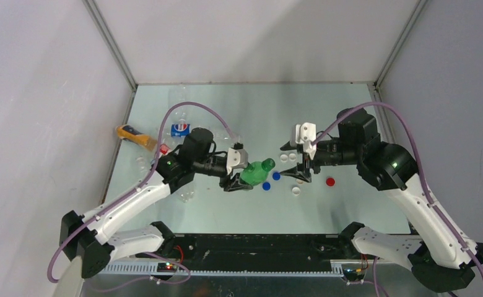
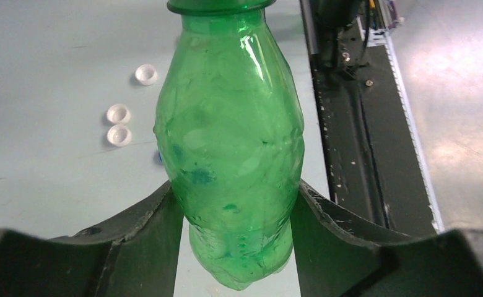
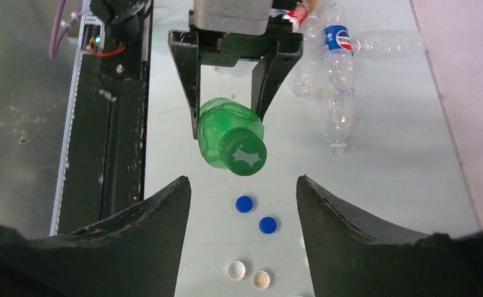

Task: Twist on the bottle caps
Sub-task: Screw the bottle cap onto the plastic bottle.

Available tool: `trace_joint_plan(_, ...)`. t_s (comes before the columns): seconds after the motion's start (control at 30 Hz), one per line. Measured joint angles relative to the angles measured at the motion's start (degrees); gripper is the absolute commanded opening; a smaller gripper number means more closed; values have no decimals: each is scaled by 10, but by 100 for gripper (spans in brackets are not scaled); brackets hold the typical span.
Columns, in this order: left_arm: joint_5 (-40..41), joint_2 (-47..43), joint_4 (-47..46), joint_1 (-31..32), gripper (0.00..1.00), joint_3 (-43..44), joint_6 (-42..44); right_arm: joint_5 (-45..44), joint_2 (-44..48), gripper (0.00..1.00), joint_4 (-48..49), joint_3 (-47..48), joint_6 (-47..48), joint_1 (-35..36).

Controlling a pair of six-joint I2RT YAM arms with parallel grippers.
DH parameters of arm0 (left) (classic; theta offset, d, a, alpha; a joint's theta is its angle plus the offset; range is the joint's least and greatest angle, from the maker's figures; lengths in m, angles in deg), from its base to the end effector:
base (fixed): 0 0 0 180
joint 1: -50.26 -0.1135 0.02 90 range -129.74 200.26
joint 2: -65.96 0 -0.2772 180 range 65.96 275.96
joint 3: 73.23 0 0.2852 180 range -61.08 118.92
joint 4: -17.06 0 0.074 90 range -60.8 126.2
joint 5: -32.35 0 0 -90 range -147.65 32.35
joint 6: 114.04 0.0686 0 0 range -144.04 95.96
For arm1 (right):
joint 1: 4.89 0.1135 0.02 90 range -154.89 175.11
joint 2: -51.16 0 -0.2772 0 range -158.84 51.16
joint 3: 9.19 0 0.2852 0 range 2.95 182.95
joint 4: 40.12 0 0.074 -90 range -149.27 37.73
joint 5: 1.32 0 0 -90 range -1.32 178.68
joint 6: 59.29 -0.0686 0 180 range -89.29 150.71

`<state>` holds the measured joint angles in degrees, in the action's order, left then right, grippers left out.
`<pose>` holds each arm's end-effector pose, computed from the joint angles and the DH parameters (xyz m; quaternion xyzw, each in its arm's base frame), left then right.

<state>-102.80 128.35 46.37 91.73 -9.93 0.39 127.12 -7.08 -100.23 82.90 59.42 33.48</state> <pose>0.1809 -0.2247 0.3055 0.5963 0.5586 -0.3962 0.4187 0.1503 0.1734 0.4515 -0.5879 0.5724 0.3206 0.4733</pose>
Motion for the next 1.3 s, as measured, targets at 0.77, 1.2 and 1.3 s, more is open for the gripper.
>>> trace_joint_plan(0.77,-33,12,135,8,0,38,80,18,-38,53,-38,-2,144,69)
trace_joint_plan(1.2,-33,13,143,12,0,59,87,3,-56,44,-46,-3,150,79)
trace_joint_plan(1.3,-33,13,143,12,0,59,91,2,-58,40,-47,-3,150,80)
